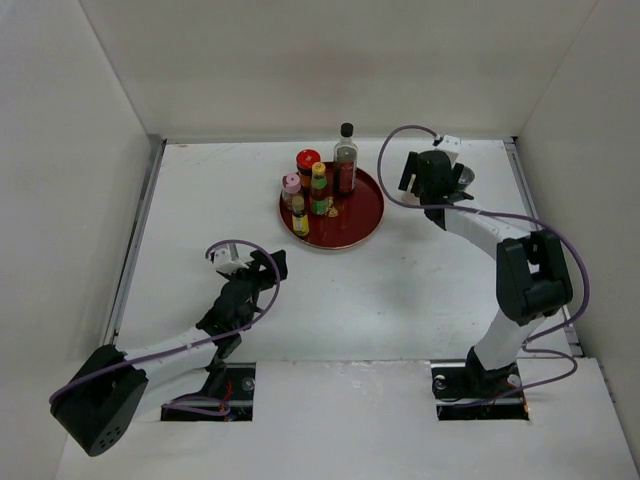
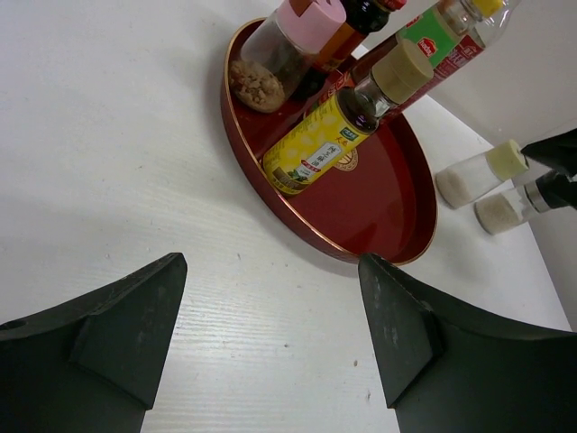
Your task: Organize the condiment bottles
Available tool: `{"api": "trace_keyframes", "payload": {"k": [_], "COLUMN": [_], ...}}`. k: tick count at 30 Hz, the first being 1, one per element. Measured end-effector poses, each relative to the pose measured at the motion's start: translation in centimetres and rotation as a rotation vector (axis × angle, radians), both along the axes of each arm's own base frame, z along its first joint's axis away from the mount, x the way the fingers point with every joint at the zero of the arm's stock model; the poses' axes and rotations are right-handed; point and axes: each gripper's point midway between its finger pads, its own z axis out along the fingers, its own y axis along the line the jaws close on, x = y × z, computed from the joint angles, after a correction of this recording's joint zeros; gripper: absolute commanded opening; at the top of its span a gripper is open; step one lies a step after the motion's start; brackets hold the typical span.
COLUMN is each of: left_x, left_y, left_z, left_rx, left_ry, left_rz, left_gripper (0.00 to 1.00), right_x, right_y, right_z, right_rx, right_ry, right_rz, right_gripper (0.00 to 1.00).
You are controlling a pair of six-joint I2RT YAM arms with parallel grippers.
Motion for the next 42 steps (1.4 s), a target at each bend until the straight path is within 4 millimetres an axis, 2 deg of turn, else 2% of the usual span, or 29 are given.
{"api": "trace_keyframes", "payload": {"k": [5, 11, 12, 15, 19, 23, 25, 27, 30, 32, 34, 36, 42], "left_x": [0.0, 0.0, 0.0, 0.0, 0.0, 0.0, 0.0, 0.0, 0.1, 0.2, 0.2, 0.2, 0.2], "left_y": [0.0, 0.0, 0.0, 0.0, -0.1, -0.1, -0.1, -0.1, 0.2, 0.3, 0.3, 0.3, 0.3], "left_z": [0.0, 0.0, 0.0, 0.0, 0.0, 0.0, 0.0, 0.0, 0.1, 0.1, 0.1, 0.1, 0.2], "left_rx": [-0.001, -0.001, -0.001, -0.001, -0.001, -0.001, -0.002, -0.002, -0.003, -0.004, -0.004, -0.004, -0.007], "left_ry": [-0.002, -0.001, -0.001, 0.0, -0.001, 0.0, -0.001, -0.001, -0.002, -0.003, -0.004, -0.004, -0.007], "left_rz": [0.0, -0.001, -0.001, -0.002, -0.004, -0.006, -0.006, -0.005, 0.004, 0.007, 0.008, 0.008, 0.008], "left_gripper": [0.76, 0.76, 0.76, 0.76, 0.76, 0.76, 0.76, 0.76, 0.76, 0.76, 0.76, 0.76, 0.76], "right_x": [1.6, 3.5, 3.7, 4.2, 4.2, 2.0, 0.5, -0.9, -2.8, -4.3, -5.6, -6.3, -7.2], "right_y": [0.0, -0.3, -0.3, -0.7, -1.0, -0.7, 1.1, 4.3, 10.7, 14.7, 17.7, 19.9, 22.9], "right_z": [-2.7, -3.6, -3.7, -3.8, -3.4, -1.9, 0.2, 3.0, 6.3, 6.7, 5.9, 4.2, -1.6], "right_rx": [0.011, 0.012, 0.01, 0.006, 0.002, -0.005, -0.001, 0.019, 0.064, 0.087, 0.095, 0.088, 0.036], "right_ry": [0.065, 0.071, 0.07, 0.062, 0.044, 0.023, -0.016, -0.08, -0.169, -0.189, -0.173, -0.141, -0.03], "right_rz": [0.021, 0.016, 0.015, 0.01, 0.005, 0.018, 0.055, 0.124, 0.257, 0.341, 0.406, 0.448, 0.499], "right_gripper": [0.84, 0.73, 0.7, 0.5, 0.44, 0.44, 0.44, 0.44, 0.44, 0.45, 0.45, 0.45, 0.46]}}
